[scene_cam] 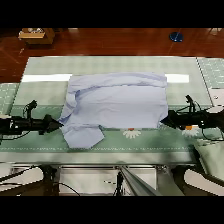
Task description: Fold the shirts.
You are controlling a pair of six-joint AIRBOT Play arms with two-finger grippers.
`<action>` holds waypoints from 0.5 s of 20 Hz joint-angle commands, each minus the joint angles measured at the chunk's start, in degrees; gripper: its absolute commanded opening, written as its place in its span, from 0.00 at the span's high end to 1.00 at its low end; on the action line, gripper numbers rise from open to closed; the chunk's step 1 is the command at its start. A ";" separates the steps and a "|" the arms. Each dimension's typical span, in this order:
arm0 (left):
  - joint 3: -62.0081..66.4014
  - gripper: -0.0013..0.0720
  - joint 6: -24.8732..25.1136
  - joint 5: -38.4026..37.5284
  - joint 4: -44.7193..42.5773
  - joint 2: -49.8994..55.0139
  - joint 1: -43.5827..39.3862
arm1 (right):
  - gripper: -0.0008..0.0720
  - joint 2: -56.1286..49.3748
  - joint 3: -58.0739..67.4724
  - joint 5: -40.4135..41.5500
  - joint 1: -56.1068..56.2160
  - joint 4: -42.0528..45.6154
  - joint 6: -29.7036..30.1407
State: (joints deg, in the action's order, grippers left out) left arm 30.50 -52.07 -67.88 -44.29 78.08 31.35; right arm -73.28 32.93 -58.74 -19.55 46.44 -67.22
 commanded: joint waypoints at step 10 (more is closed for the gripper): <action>43.01 0.95 -2.56 -12.96 30.25 -24.81 0.02 | 0.94 20.57 48.63 -2.51 2.58 -5.42 2.47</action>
State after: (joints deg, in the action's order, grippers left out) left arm 60.14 -52.62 -81.08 -22.04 61.19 31.38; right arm -57.84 68.82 -63.44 -17.06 40.29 -62.26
